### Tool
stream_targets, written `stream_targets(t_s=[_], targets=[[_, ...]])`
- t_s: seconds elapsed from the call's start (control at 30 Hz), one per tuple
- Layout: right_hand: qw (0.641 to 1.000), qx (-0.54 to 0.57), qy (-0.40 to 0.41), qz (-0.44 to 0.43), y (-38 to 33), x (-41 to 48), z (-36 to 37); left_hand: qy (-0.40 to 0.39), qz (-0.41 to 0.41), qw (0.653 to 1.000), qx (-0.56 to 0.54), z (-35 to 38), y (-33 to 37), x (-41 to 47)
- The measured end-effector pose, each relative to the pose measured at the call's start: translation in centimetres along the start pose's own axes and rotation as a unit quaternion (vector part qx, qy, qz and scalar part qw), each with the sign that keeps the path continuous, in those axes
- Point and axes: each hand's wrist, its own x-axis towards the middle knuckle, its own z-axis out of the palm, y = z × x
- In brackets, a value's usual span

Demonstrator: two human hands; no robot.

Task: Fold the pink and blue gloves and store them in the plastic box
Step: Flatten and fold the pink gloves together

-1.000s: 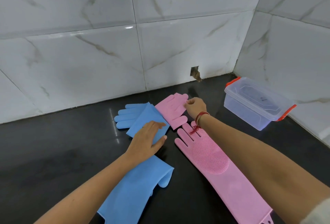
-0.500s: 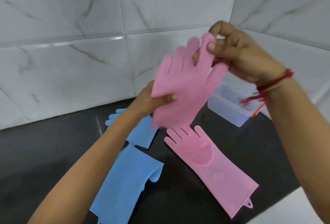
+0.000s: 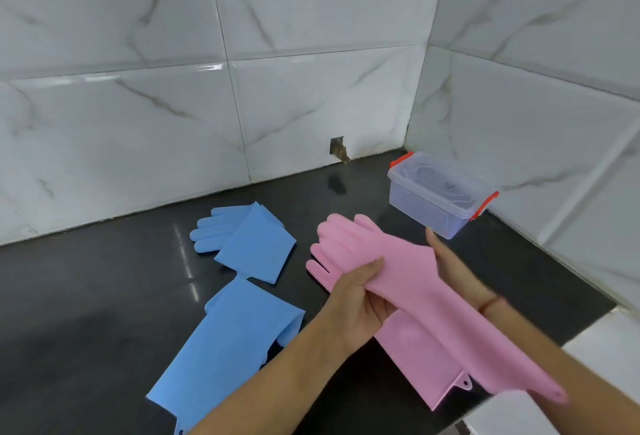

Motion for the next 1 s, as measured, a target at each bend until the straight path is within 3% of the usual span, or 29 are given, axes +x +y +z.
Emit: stream_targets(t_s=[0.17,0.37,0.47,0.67,0.87,1.0], targets=[[0.997,0.003,-0.045,0.057,3.9,-0.9,-2.9,0.067,-0.038,0.997,0.018,-3.1,-0.5,1.6],[0.988,-0.082,-0.12,0.056,1.8,0.5,-2.6,0.052,-0.001,0.997,0.052,-4.8,0.9,2.8],[0.994,-0.055,-0.088,0.039,1.3,2.0,-2.0,0.062,0.009,0.997,0.049,-5.1,2.1,3.7],[0.984,-0.114,-0.057,0.126,4.2,4.3,-3.0,0.187,-0.03,0.976,0.107,-7.3,2.4,5.4],[0.988,-0.112,-0.057,0.094,2.9,4.5,-2.8,0.18,-0.021,0.975,0.132,-6.3,3.7,6.2],[0.985,-0.13,-0.018,0.109,2.5,5.1,-3.4,0.217,-0.039,0.966,0.137,-6.9,2.3,6.0]])
